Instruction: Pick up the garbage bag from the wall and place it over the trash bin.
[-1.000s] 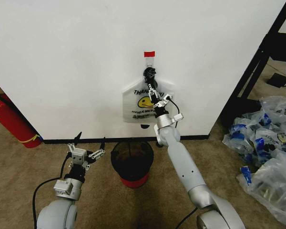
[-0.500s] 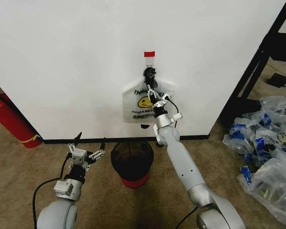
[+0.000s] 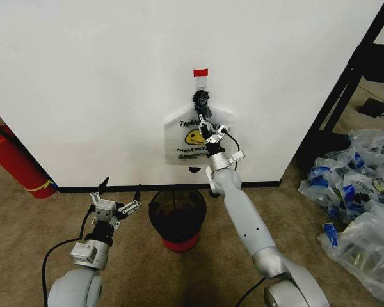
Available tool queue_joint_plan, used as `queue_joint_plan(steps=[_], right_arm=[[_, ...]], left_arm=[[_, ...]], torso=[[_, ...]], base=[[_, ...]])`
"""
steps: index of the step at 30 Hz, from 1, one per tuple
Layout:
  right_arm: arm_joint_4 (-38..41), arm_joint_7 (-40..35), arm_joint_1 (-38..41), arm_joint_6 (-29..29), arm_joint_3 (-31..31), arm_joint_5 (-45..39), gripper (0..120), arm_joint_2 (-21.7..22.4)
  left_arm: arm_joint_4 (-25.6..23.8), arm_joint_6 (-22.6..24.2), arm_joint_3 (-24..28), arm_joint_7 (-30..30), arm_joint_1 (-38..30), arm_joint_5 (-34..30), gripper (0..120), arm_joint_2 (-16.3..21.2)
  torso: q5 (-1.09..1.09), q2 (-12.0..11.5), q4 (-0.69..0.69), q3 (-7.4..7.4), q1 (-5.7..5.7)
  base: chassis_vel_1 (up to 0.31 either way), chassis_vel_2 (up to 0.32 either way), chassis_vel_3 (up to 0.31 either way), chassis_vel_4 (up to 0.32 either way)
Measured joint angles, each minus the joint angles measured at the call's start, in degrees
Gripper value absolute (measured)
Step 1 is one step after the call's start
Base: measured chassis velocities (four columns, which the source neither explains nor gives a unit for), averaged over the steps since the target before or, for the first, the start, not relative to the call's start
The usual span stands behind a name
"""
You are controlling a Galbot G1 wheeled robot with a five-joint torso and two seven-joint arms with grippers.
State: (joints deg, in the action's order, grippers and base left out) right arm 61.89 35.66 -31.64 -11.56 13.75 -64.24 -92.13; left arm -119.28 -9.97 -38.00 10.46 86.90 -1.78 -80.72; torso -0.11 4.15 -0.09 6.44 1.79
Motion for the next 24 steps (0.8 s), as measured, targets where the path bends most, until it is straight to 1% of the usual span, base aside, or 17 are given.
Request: queue_joint_plan(steps=[3, 9, 10, 12, 16, 17, 18, 20, 21, 22, 23, 24], right_arm=[[1.2, 0.49, -1.24, 0.21, -0.56, 0.03, 0, 0.27], [5.96, 2.46, -7.26, 0.76, -1.45, 0.82, 0, 4.72], [5.96, 2.46, -7.26, 0.76, -1.45, 0.82, 0, 4.72], [7.33, 3.26, -9.86, 0.86, -1.23, 1.38, 0, 6.47], [9.26, 4.98, -15.36, 1.13, -0.41, 2.41, 0, 10.04], [9.26, 4.98, -15.36, 1.13, -0.41, 2.41, 0, 10.04], [9.93, 5.32, -17.18, 1.15, -0.26, 2.57, 0, 11.3], [10.95, 5.91, -19.99, 1.35, -0.06, 2.89, 0, 13.45], [11.96, 6.42, -21.74, 1.44, 0.47, 3.01, 0, 14.8], [12.61, 6.74, -22.85, 1.5, 0.83, 3.05, 0, 15.63], [13.22, 7.12, -24.06, 1.54, 1.22, 3.11, 0, 16.42], [13.22, 7.12, -24.06, 1.54, 1.22, 3.11, 0, 16.42]], left_arm=[[-0.01, -0.04, 0.01, -0.04, -0.03, -0.15, 100, 0.17], [-0.39, -0.31, 0.03, -0.23, 0.08, -0.38, 100, 0.61], [-0.39, -0.31, 0.03, -0.23, 0.08, -0.38, 100, 0.61], [-0.73, -0.33, 0.04, -0.28, 0.13, -0.54, 100, 0.83], [-1.18, -0.4, 0.02, -0.34, 0.27, -1.19, 100, 1.24], [-1.18, -0.4, 0.02, -0.34, 0.27, -1.19, 100, 1.24], [-1.24, -0.5, 0.05, -0.37, 0.28, -1.28, 100, 1.29], [-1.29, -0.6, 0.25, -0.38, 0.28, -1.36, 100, 1.31], [-1.37, -0.71, 0.46, -0.38, 0.24, -1.38, 100, 1.24], [-1.4, -0.8, 0.63, -0.38, 0.24, -1.38, 100, 1.13], [-1.41, -0.88, 0.71, -0.38, 0.24, -1.38, 100, 1.05], [-1.41, -0.88, 0.71, -0.38, 0.24, -1.38, 100, 1.05]], torso=[[0.01, 0.0, 0.02, 0.0, 0.0], [0.01, 0.0, -0.01, 0.0, 0.0], [0.01, 0.0, -0.01, 0.0, 0.0], [0.01, 0.0, 0.01, -0.01, 0.0], [0.02, 0.0, 0.0, 0.0, 0.0], [0.02, 0.0, 0.0, 0.0, 0.0], [-0.01, 0.0, -0.01, -0.01, 0.0], [0.05, -0.02, -0.01, 0.0, 0.0], [0.01, -0.01, -0.01, -0.01, 0.0], [-0.01, -0.01, -0.02, -0.01, -0.01], [0.01, -0.01, -0.01, 0.0, 0.0], [0.01, -0.01, -0.01, 0.0, 0.0]], base=[[0.0, 0.0, 0.0, 0.0], [0.0, 0.0, 0.0, 0.0], [0.0, 0.0, 0.0, 0.0], [0.0, 0.0, 0.0, 0.0], [0.0, 0.0, 0.0, 0.0], [0.0, 0.0, 0.0, 0.0], [0.0, 0.0, 0.0, 0.0], [0.0, 0.0, 0.0, 0.0], [0.0, 0.0, 0.0, 0.0], [0.0, 0.0, 0.0, 0.0], [0.0, 0.0, 0.0, 0.0], [0.0, 0.0, 0.0, 0.0]])
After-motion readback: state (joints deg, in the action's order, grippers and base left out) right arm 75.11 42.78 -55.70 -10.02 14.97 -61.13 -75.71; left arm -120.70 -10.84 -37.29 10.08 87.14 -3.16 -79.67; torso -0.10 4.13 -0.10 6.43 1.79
